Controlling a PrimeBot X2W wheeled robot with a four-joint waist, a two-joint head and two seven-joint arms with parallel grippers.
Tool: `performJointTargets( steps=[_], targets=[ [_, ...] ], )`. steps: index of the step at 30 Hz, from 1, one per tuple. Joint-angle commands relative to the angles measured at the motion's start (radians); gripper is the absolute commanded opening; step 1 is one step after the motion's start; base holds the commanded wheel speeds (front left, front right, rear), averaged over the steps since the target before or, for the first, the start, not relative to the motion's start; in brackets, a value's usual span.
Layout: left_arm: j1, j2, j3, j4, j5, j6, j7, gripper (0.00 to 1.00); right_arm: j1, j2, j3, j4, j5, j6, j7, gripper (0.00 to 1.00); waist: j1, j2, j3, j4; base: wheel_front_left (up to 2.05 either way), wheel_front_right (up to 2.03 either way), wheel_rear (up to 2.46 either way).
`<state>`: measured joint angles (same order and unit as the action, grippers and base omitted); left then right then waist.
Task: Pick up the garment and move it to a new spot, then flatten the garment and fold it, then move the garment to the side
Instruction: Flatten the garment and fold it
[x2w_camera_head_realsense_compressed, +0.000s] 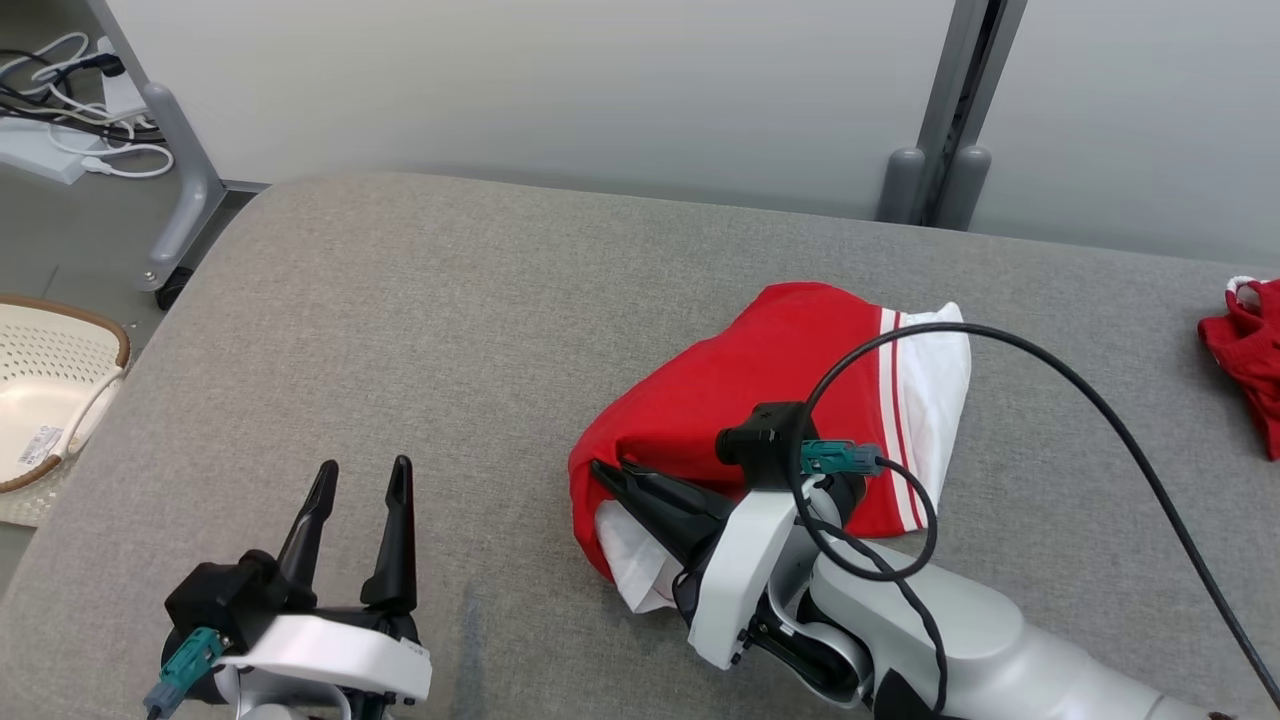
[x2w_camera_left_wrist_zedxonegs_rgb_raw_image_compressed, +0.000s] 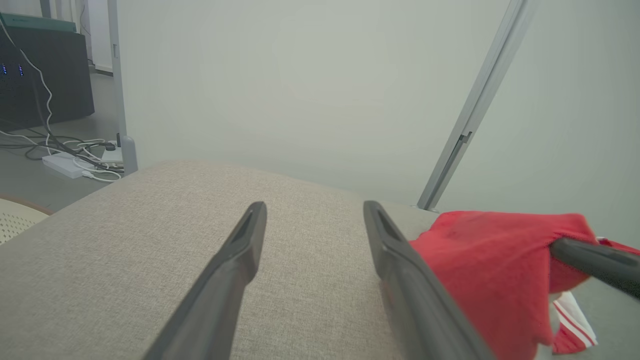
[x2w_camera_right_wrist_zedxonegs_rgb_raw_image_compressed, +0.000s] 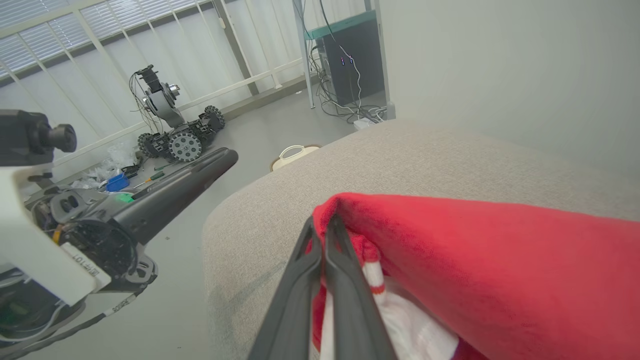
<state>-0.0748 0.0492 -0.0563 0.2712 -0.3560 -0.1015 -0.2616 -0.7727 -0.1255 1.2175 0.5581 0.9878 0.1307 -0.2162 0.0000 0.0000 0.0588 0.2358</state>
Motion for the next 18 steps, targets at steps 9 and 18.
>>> performJointTargets(
  steps=[9,18],
  targets=[
    [-0.024,0.003,0.002,0.008,0.001,-0.002,-0.004,1.0,-0.045,0.033,0.057,0.08,0.08,0.0,-0.028,1.0,0.0,0.0,0.002,-0.024,0.0,0.0,0.0],
    [-0.005,0.003,0.018,0.003,0.011,0.002,-0.004,1.0,-0.056,-0.073,0.055,0.053,0.094,0.0,-0.045,1.0,0.0,0.0,-0.017,-0.073,0.0,0.0,0.0]
  ],
)
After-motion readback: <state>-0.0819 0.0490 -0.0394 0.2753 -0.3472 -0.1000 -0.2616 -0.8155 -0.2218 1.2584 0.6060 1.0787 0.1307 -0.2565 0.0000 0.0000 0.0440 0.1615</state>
